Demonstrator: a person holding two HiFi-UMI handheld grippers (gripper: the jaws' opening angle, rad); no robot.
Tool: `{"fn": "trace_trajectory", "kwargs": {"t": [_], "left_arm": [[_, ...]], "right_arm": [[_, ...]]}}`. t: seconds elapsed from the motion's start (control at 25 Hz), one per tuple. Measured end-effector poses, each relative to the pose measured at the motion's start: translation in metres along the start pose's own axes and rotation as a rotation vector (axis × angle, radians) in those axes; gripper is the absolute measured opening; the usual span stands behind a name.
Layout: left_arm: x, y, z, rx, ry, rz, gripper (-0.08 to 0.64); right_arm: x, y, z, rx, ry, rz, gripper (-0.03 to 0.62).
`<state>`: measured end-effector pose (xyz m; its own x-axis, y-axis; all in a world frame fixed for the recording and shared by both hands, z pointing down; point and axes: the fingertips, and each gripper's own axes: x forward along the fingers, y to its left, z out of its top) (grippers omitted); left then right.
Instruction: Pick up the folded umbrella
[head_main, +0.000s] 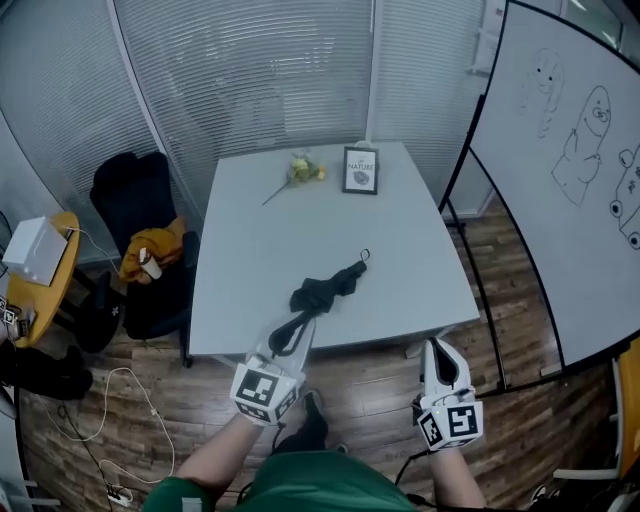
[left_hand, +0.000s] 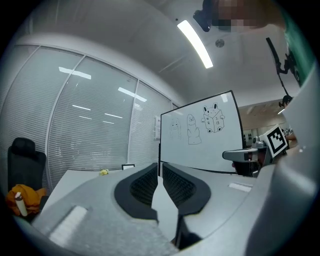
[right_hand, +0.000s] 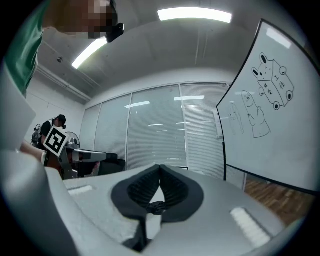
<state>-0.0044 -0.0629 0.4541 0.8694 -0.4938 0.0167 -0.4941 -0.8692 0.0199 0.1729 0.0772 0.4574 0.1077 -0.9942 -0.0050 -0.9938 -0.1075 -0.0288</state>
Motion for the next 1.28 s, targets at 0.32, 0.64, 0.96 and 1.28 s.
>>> {"fn": "trace_trajectory", "kwargs": {"t": [0.32,0.64,0.96,1.28], "left_arm": [[0.068,0.063,0.014,-0.007,-0.033,-0.027,0.038],[0.108,0.114,0.015,-0.017,-0.029,-0.046,0.038],[0.14,0.136,-0.035,-0.035,0.09,-0.03,0.04],[0.189,0.123,-0.103,0.014,0.23,-0.009,0.049]], "right_arm": [[0.091,-0.012,0.02,-0.028,-0.009,-0.009,0.003],[0.167,-0.007,0.031,-0.037,-0.021,0.005,0.003],[0.22,-0.007,-0.003,0.018,0.037,0.074,0.003],[0.255,-0.05,-0.047,0.08,0.131,0.171,0.003]]}}
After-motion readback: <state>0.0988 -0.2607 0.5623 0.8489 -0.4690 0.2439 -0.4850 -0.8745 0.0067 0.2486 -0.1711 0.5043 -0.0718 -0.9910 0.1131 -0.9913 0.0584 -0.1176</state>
